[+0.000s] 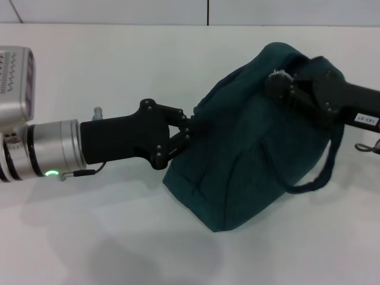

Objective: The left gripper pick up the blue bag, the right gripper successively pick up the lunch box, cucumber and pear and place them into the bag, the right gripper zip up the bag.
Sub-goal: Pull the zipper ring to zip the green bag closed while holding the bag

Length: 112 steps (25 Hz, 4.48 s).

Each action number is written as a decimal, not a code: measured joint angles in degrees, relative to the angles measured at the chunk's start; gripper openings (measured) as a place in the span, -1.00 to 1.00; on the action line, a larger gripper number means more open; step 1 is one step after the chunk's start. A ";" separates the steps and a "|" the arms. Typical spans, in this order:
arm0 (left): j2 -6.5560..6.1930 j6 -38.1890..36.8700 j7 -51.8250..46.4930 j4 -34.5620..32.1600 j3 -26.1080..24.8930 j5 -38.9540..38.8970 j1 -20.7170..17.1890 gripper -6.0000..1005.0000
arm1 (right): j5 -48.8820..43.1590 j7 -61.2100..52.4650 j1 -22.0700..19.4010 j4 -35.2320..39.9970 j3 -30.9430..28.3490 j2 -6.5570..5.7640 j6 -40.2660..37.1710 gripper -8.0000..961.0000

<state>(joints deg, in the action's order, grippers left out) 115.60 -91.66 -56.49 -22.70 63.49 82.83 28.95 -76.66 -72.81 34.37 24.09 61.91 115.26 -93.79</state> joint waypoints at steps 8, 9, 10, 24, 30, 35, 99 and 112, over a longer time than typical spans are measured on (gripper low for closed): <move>0.27 0.40 0.06 0.22 0.13 0.08 -0.21 -0.79 | -0.04 -0.88 -0.60 -0.33 -0.12 -0.22 2.03 -0.97; 0.15 0.41 0.06 0.13 0.15 0.11 -0.26 -0.79 | 0.15 -0.89 -0.74 -0.24 -0.54 -0.25 1.61 -0.97; 0.10 0.42 0.06 0.11 0.15 0.16 -0.27 -0.79 | 0.26 -0.90 -0.91 -0.11 -1.00 -0.27 1.23 -0.97; -0.94 0.45 0.14 -0.06 0.10 0.88 -0.21 -0.75 | 0.33 -1.08 -4.46 -0.34 -7.43 -1.77 4.24 -0.97; -1.04 0.31 0.14 -0.19 0.14 0.97 -0.22 -0.74 | -0.03 -0.54 -5.29 -0.36 -7.30 -1.56 7.98 -0.97; -1.08 0.06 0.15 -0.83 0.11 1.86 -0.30 -0.73 | 0.31 -0.37 -5.30 -0.16 -7.55 -1.46 7.41 -0.97; 3.05 3.11 -8.54 -11.64 -8.76 7.63 3.48 0.10 | -5.86 1.86 -2.29 2.62 -7.63 -3.22 -6.77 -0.97; 3.26 2.07 -8.78 -11.65 -8.83 10.30 3.48 0.08 | -5.59 1.47 -7.56 2.63 -9.00 -2.81 -11.64 -0.97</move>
<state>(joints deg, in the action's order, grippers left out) 118.87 -89.59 -65.27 -34.35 54.66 93.13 32.43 -82.25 -71.33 26.81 26.72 52.91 112.45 -105.43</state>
